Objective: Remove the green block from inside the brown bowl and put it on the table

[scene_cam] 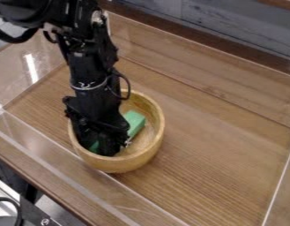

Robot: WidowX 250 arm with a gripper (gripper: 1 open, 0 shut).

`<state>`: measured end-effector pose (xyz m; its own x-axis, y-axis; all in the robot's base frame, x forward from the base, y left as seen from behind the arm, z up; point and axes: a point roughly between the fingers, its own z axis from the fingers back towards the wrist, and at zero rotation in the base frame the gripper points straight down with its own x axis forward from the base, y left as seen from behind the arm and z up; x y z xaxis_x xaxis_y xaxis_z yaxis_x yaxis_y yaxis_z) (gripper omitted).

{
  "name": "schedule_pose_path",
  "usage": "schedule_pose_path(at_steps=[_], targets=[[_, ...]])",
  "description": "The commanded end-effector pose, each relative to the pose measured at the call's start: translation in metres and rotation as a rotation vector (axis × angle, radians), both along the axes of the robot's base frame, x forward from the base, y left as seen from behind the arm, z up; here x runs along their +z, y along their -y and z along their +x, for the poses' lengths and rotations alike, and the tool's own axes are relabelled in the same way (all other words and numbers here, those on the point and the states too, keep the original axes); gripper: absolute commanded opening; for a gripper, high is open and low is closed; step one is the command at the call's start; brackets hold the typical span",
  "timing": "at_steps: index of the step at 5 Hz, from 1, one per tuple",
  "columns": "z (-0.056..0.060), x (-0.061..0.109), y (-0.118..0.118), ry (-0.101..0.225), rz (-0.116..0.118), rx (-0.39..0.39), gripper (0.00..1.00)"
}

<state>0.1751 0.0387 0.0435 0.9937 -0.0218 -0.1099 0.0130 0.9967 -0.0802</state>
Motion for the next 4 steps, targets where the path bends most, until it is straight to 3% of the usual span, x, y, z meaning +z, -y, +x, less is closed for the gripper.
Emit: schedule_pose_path(at_steps=[1, 4], targets=[[0.000, 0.006, 0.003, -0.019, -0.013, 0.007, 0.00], [0.003, 0.018, 0.011, -0.082, -0.057, 0.036, 0.00]])
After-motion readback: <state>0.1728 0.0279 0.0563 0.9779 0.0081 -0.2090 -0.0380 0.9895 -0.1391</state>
